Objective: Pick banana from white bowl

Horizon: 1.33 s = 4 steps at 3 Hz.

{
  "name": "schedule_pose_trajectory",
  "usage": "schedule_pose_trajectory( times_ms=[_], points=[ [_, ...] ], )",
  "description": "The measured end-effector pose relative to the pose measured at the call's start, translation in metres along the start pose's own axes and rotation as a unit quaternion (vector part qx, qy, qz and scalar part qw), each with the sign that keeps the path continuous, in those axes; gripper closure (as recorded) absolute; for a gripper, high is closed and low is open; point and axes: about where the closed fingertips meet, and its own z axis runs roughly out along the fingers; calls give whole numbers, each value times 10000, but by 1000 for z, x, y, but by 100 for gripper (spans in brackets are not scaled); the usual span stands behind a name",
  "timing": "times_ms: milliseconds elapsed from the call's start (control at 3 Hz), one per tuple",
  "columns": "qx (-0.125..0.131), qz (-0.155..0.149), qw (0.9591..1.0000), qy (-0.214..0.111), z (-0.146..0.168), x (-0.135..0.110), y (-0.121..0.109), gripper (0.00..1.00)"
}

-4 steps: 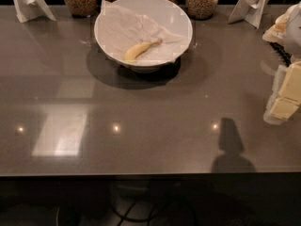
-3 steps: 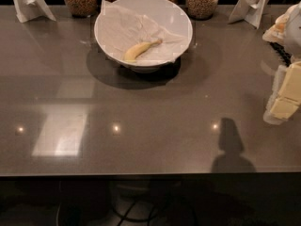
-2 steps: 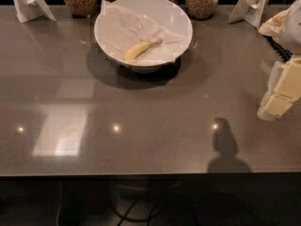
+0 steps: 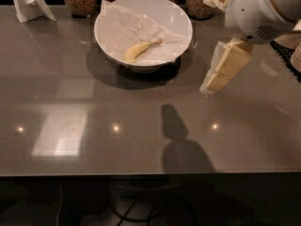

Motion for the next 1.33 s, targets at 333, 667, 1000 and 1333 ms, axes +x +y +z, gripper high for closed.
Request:
schedule_pose_trajectory(
  times_ms=[333, 667, 1000, 1333],
  points=[
    [327, -316, 9974, -568, 30, -44, -34, 0],
    [327, -318, 9973, -567, 30, -44, -34, 0],
    [371, -627, 9960, -520, 38, -46, -43, 0],
    [411, -1251, 9902, -459, 58, -47, -68, 0]
  ],
)
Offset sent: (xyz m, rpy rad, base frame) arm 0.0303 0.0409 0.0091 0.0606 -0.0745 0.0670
